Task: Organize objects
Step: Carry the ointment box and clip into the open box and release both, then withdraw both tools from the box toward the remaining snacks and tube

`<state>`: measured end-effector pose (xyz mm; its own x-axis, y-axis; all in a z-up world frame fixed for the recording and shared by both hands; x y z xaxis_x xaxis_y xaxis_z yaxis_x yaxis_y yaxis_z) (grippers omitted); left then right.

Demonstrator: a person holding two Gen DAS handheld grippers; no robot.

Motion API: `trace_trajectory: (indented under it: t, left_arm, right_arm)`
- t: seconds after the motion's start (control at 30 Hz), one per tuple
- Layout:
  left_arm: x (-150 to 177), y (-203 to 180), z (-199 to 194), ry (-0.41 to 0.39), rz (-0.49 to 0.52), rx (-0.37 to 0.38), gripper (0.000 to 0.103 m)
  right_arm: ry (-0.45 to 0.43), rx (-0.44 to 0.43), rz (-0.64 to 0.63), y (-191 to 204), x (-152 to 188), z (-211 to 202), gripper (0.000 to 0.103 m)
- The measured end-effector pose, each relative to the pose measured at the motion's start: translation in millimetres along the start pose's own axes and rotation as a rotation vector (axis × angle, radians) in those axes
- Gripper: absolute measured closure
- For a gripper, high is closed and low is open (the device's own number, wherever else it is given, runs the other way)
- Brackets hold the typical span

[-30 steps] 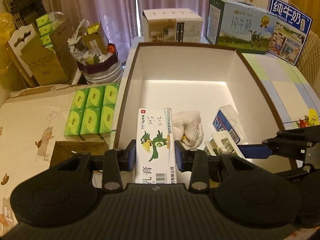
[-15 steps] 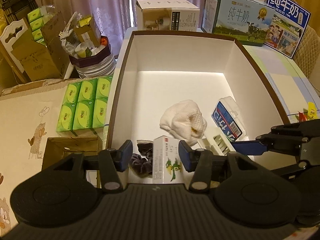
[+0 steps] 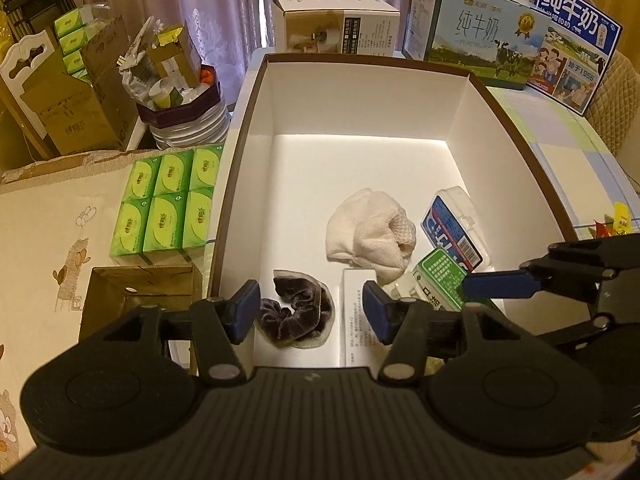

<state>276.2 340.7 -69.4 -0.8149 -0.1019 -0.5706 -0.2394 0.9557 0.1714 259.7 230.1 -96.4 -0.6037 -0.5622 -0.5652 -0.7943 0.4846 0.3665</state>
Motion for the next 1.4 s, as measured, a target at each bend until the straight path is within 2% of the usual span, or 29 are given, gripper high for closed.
trace_trajectory:
  t: [0.37, 0.57, 0.8, 1.03, 1.4]
  left_arm:
    - [5, -2, -13, -0.006, -0.012, 0.007, 0.043]
    - [7, -3, -27, -0.024, -0.021, 0.001, 0.037]
    - [13, -6, -49, -0.046, -0.036, -0.004, 0.023]
    - [23, -16, -70, -0.052, -0.060, 0.001, 0.018]
    - [37, -46, -101, -0.056, -0.068, 0.008, 0.018]
  right_arm:
    - [-0.023, 0.023, 0.013, -5, 2, -20, 0.048]
    - [-0.051, 0.020, 0.021, -1, 7, -38, 0.047]
    - [-0.098, 0.001, 0.036, 0, 15, -67, 0.047]
    - [-0.137, -0.022, 0.059, 1, 27, -97, 0.046]
    - [-0.169, -0.033, 0.097, -11, 53, -139, 0.039]
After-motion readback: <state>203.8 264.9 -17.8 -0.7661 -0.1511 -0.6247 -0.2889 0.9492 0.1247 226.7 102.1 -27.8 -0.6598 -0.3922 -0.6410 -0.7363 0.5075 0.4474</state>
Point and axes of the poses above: each gripper's, at about its wrist camera, not at the fingertips, and z roughly the way its jaws point, y to its left, x to its underside, the point moved 3 cm from there along z, roughly the way its jaws point, and after that the axes turned 11 degrees about -x, right-handed, at the moved point
